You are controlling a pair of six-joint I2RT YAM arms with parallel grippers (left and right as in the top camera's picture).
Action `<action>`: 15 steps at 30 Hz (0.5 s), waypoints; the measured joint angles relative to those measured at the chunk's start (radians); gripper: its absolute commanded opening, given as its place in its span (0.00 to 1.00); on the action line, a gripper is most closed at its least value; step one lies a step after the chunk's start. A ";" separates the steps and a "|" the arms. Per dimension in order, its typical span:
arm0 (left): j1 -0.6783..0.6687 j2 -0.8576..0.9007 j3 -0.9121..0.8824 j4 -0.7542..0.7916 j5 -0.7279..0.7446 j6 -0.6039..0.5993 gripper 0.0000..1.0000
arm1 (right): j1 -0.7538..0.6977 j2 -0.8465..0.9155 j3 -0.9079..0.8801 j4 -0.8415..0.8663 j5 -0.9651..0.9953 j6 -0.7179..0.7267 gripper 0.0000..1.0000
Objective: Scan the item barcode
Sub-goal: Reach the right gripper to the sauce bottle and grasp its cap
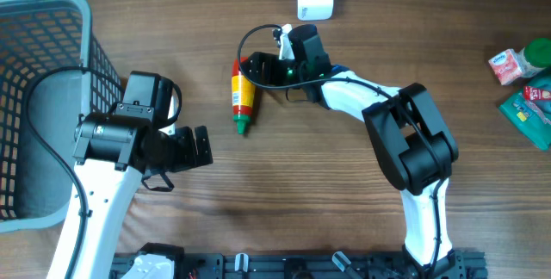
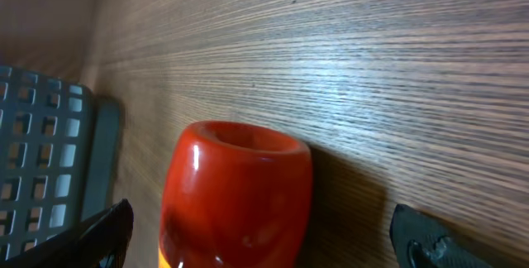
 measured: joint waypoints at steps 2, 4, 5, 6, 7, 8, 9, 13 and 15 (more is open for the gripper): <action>0.000 0.000 0.000 0.000 0.000 0.000 1.00 | 0.014 0.001 0.000 0.006 0.025 0.004 1.00; 0.000 0.000 0.000 0.000 0.000 0.000 1.00 | 0.025 0.011 0.001 0.028 0.036 0.007 1.00; 0.000 0.000 0.000 0.000 0.000 0.000 1.00 | 0.027 0.014 0.004 0.031 0.038 0.007 0.99; 0.000 0.000 0.000 0.000 0.000 0.000 1.00 | 0.029 0.019 0.006 0.038 0.039 0.008 1.00; 0.000 0.000 0.000 0.000 0.000 0.000 1.00 | 0.030 0.023 0.011 0.041 0.039 0.008 1.00; 0.000 0.000 0.000 0.000 0.000 0.000 1.00 | 0.031 0.029 0.018 0.045 0.039 0.007 0.99; 0.000 0.000 0.000 0.000 0.000 0.000 1.00 | 0.033 0.038 0.027 0.051 0.040 0.007 0.98; 0.000 0.000 0.000 0.000 0.000 0.000 1.00 | 0.042 0.076 0.072 0.054 0.048 0.008 0.73; 0.000 0.000 0.000 0.000 0.000 0.000 1.00 | 0.044 0.095 0.090 0.053 0.046 0.003 0.68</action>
